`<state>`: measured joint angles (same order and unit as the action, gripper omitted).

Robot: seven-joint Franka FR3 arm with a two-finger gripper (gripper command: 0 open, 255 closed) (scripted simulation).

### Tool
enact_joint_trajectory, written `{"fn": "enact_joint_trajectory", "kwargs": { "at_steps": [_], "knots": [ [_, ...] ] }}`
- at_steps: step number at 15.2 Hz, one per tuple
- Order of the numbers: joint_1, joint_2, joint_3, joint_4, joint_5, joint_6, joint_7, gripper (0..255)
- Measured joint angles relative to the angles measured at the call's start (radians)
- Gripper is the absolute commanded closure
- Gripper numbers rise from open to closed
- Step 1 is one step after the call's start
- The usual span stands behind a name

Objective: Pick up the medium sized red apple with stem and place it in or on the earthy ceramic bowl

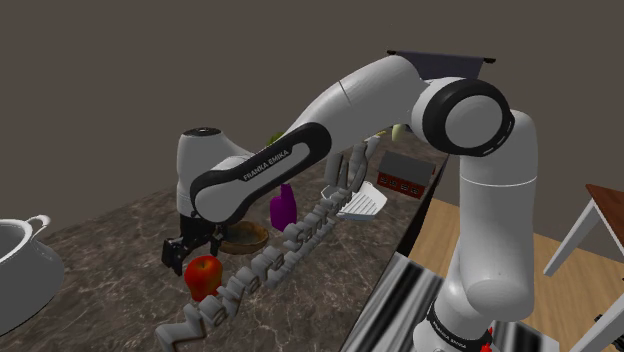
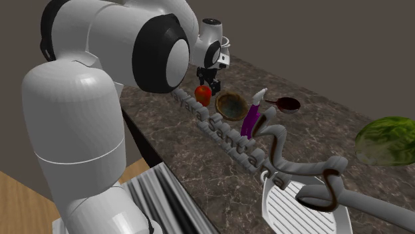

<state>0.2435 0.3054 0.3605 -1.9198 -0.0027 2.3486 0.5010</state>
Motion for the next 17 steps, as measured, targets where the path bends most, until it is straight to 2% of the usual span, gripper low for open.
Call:
{"fn": "enact_joint_trajectory", "kwargs": {
  "at_steps": [4, 5, 17],
  "knots": [
    [0.0, 0.001, 0.0, -0.001, 0.0, 0.001, 0.0, 0],
    [0.0, 0.001, 0.0, -0.001, 0.0, 0.001, 0.0, 255],
    [-0.002, -0.009, 0.001, 0.005, 0.003, -0.012, -0.002, 255]
  ]
}}
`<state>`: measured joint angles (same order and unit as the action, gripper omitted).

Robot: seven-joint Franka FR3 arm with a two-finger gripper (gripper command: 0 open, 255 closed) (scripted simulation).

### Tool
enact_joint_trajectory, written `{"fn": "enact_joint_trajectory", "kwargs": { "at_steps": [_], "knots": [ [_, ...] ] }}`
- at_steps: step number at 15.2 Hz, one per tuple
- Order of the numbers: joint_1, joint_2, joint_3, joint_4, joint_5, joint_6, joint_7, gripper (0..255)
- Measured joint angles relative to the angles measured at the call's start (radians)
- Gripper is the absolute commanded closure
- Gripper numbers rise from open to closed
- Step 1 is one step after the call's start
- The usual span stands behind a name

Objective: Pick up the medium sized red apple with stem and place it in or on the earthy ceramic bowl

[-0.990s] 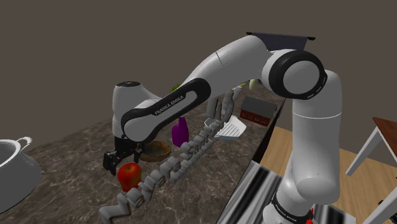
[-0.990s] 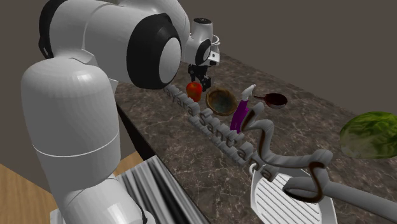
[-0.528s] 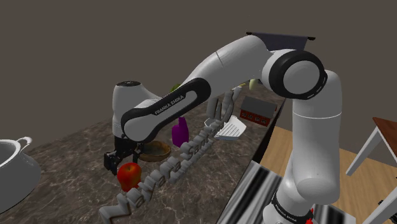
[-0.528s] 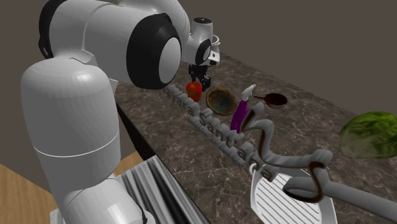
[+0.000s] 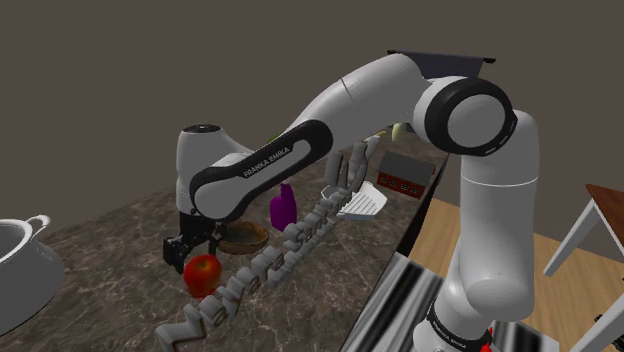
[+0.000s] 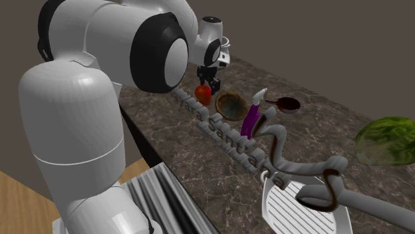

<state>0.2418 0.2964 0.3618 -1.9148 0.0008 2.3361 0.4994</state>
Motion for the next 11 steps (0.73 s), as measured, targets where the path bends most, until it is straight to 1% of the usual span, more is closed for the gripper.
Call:
{"fn": "enact_joint_trajectory", "kwargs": {
  "at_steps": [11],
  "knots": [
    [-0.008, -0.062, 0.009, 0.068, 0.023, -0.127, -0.005, 255]
  ]
}}
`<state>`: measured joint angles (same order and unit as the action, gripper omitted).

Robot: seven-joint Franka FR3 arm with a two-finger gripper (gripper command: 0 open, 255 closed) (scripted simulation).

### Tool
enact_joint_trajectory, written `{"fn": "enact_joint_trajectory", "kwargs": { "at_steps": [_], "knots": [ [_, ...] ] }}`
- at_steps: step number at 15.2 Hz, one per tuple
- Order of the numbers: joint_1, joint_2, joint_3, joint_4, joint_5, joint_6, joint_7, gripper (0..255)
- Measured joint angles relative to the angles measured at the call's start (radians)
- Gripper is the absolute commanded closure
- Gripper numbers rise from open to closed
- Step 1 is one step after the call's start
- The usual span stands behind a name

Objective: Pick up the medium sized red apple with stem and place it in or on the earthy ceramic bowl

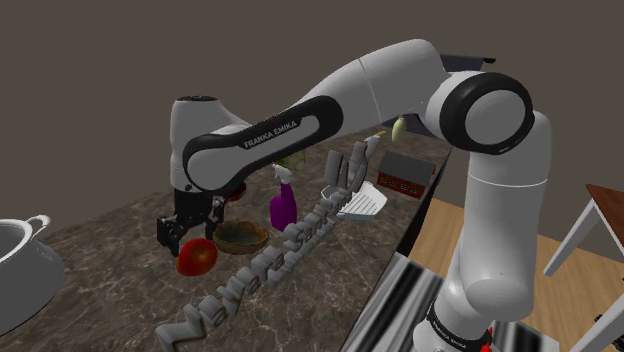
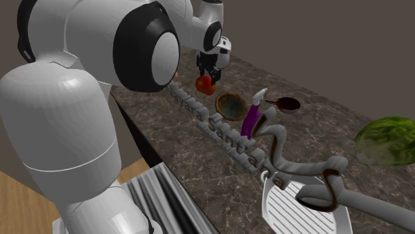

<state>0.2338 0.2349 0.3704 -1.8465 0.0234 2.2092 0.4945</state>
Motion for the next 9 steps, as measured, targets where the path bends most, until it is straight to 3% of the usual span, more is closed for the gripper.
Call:
{"fn": "enact_joint_trajectory", "kwargs": {
  "at_steps": [9],
  "knots": [
    [-0.005, -0.039, 0.003, 0.072, 0.013, -0.109, -0.002, 255]
  ]
}}
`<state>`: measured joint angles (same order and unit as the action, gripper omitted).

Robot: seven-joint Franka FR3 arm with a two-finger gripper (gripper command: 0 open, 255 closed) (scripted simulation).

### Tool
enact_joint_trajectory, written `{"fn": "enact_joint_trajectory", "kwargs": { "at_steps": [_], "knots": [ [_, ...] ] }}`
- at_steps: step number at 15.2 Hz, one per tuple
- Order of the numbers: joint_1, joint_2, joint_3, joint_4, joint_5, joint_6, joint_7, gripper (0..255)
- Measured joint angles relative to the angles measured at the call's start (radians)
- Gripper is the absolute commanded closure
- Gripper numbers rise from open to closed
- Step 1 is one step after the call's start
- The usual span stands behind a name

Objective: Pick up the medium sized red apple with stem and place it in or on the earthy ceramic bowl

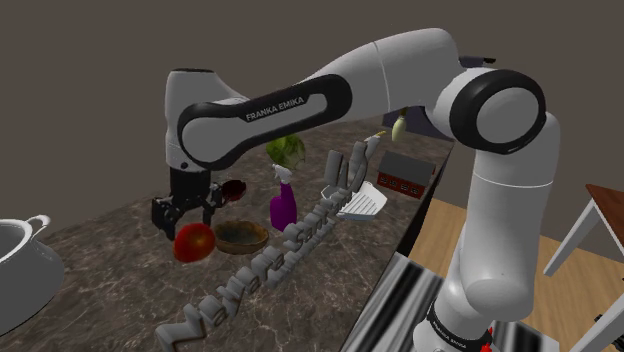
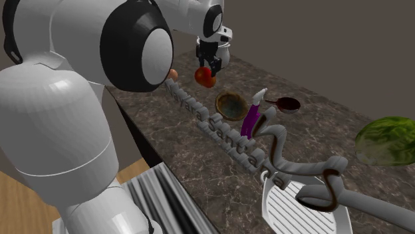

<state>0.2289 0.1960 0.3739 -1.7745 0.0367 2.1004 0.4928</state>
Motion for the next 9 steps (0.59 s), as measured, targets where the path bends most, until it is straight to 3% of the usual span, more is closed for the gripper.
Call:
{"fn": "enact_joint_trajectory", "kwargs": {
  "at_steps": [9],
  "knots": [
    [-0.001, -0.016, 0.002, 0.104, 0.004, -0.119, 0.006, 255]
  ]
}}
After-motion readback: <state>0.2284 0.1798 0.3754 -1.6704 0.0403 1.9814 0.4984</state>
